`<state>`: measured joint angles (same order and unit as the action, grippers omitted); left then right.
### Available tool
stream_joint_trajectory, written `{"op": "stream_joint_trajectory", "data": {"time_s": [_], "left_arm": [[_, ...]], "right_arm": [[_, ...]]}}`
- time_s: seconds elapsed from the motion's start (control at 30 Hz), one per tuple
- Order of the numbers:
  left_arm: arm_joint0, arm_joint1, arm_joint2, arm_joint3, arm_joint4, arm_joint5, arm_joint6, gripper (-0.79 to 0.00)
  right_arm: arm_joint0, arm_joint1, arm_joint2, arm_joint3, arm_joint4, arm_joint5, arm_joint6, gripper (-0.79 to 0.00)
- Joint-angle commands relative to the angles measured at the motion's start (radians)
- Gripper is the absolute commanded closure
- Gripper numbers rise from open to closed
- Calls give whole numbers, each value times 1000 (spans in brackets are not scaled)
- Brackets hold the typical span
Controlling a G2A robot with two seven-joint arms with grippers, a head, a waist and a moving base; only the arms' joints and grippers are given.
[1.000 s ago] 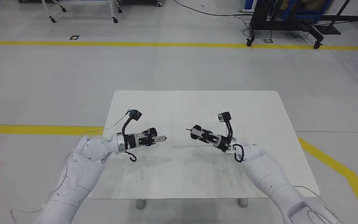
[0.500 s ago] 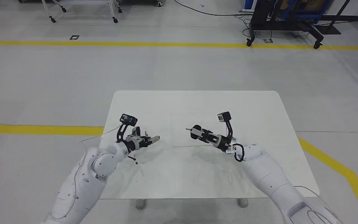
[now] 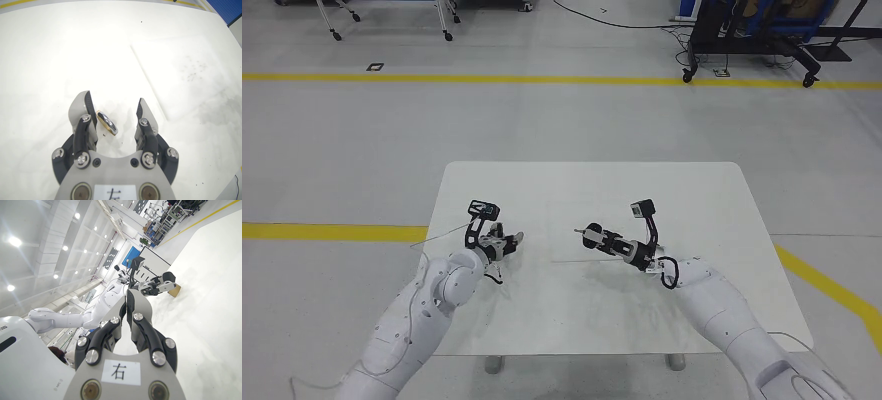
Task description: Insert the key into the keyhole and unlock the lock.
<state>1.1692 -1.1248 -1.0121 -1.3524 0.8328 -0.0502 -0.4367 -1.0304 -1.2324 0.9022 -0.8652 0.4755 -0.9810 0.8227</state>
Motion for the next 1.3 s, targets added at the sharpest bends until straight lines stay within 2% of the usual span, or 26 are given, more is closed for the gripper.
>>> {"op": "stream_joint_trajectory", "data": {"time_s": [0.0,0.23,0.43,0.57,0.67,0.7,0.8,1.27], "left_arm": [[3,0,-5,0,2,-3,-1,-332],[29,4,-30,-19,15,-13,0,-351],[61,8,-53,-42,35,-18,5,-289],[74,10,-62,-54,50,-22,2,-231],[77,9,-64,-59,58,-18,0,-135],[78,8,-65,-59,60,-19,1,-74],[77,6,-63,-57,72,-11,0,-3],[63,-8,-47,-36,121,29,8,0]], "right_arm": [[0,0,0,0,0,0,0,0],[0,0,0,0,0,0,0,0],[0,0,0,0,0,0,0,0],[0,0,0,0,0,0,0,0],[0,0,0,0,0,0,0,0],[0,0,0,0,0,0,0,0],[0,0,0,0,0,0,0,0],[0,0,0,0,0,0,0,0]]}}
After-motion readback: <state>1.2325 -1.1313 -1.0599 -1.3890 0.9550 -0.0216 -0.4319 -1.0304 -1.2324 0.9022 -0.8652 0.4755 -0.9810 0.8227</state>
